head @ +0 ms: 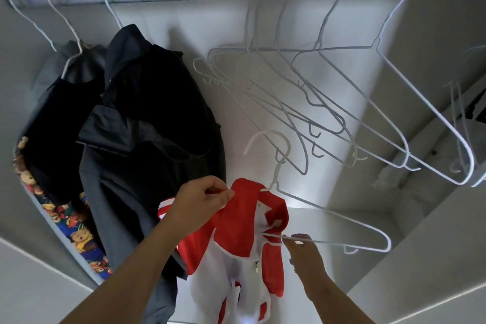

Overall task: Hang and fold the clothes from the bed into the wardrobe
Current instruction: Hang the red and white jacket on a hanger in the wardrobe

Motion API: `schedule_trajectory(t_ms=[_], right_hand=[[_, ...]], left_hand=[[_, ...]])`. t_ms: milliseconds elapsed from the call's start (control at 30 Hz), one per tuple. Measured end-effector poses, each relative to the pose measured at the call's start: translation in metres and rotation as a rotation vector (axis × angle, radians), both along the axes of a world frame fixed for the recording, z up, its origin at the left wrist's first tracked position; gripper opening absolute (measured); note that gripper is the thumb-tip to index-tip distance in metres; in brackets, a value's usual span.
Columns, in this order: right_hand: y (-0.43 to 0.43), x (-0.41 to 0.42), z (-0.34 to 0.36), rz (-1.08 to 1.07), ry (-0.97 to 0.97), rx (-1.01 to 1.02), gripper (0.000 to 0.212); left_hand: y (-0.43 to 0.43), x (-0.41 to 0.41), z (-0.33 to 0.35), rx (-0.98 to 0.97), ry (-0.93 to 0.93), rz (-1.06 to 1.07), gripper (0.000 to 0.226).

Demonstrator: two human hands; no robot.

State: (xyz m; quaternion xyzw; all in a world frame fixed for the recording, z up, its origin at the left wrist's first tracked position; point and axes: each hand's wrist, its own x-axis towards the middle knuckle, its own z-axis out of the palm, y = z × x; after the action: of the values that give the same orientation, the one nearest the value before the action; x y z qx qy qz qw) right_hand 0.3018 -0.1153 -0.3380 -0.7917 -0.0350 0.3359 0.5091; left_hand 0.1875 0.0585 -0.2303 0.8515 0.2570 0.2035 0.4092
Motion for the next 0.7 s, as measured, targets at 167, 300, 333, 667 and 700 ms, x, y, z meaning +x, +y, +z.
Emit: schedule_trajectory(t_ms=[167, 300, 333, 667, 700], right_hand=[[0.009, 0.004, 0.008, -0.058, 0.124, 0.163, 0.044], [0.011, 0.006, 0.014, -0.043, 0.110, 0.175, 0.006], [0.009, 0.007, 0.014, -0.077, 0.123, 0.193, 0.007], [0.007, 0.021, 0.024, -0.120, 0.314, 0.372, 0.042], [0.007, 0.021, 0.027, -0.101, 0.314, 0.360, 0.038]], left_hand=[[0.002, -0.003, 0.018, -0.081, -0.076, -0.076, 0.015], [0.005, -0.002, 0.027, -0.104, -0.126, -0.086, 0.018], [0.006, -0.002, 0.028, -0.110, -0.133, -0.084, 0.018], [0.002, 0.006, 0.039, -0.190, -0.118, -0.181, 0.016], [0.001, 0.008, 0.041, -0.195, -0.120, -0.188, 0.016]])
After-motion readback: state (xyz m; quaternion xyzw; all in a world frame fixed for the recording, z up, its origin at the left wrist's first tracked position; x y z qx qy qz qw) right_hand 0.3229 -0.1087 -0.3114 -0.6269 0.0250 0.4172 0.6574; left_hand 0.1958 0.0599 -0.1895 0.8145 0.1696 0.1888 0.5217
